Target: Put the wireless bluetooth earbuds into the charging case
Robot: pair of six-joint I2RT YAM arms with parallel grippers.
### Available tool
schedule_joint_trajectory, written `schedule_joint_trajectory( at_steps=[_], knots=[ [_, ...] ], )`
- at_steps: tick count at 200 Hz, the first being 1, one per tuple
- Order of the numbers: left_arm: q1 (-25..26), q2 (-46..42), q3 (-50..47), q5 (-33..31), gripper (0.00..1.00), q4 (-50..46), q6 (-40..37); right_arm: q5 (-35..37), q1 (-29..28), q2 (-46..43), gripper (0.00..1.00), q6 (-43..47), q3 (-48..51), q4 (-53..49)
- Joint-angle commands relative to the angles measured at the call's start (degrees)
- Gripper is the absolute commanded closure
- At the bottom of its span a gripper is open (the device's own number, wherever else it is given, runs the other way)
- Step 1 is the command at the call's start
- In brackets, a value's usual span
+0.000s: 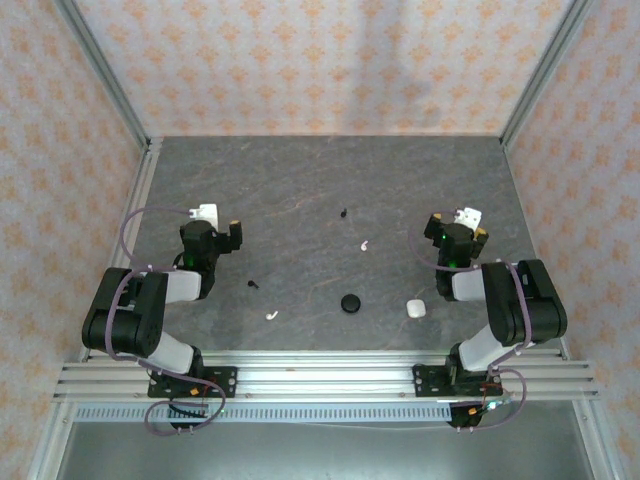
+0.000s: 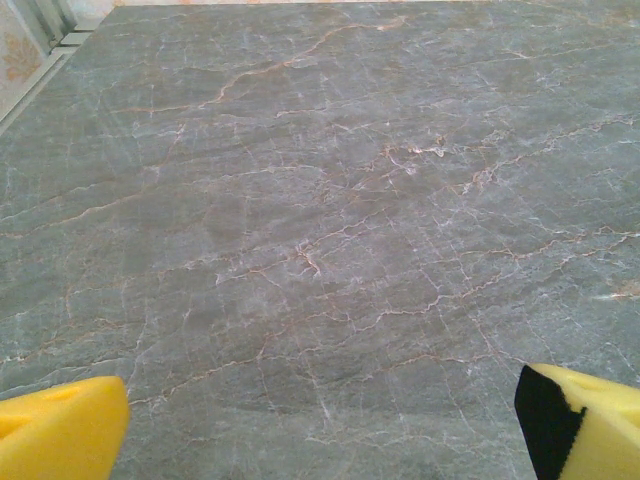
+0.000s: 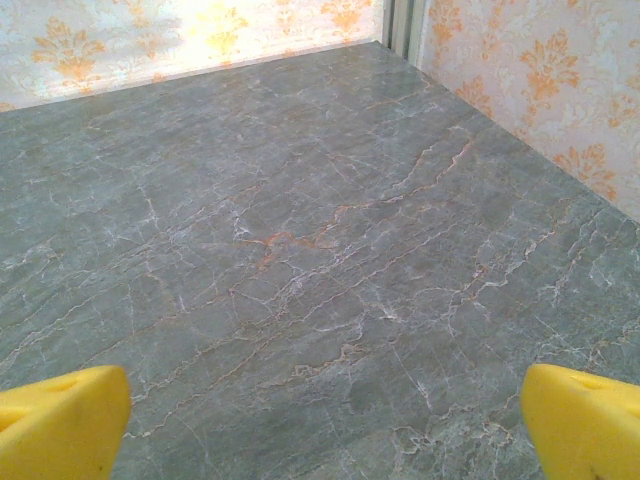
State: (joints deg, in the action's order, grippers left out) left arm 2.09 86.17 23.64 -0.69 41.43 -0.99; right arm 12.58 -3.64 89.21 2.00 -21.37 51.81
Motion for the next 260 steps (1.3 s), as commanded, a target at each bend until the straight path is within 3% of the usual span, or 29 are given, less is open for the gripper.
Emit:
schedule_joint_trajectory(
  at_steps=[1,164,200,224,260],
  knots=[
    [-0.2,-0.4,1.1,-1.6,0.00,0.5,-0.2,-0.2,0.1,-0.5,0.01,-0.4,-0.3,0.0],
    [-0.6,-0.4,1.1,-1.1,0.00,0.5,0.0,-1.3,0.1,-0.6,0.01,-0.1,0.5,1.5],
    [-0.7,-3.0,2.5,-7.8,0.00,-4.2,3.1,-0.9,0.1,-2.5,0.00,-0.3,2.3,3.7],
    [-0.7,-6.0,7.6,-10.0,0.00,-16.4,4.6,-0.7,0.1,-9.9,0.00,-0.6,0.3,-6.6],
    [-0.6,-11.9,10.5,-10.0,0.00,-26.1,8.6,-2.4,0.0,-21.0,0.00,-10.1,-12.0,-42.5]
  ],
)
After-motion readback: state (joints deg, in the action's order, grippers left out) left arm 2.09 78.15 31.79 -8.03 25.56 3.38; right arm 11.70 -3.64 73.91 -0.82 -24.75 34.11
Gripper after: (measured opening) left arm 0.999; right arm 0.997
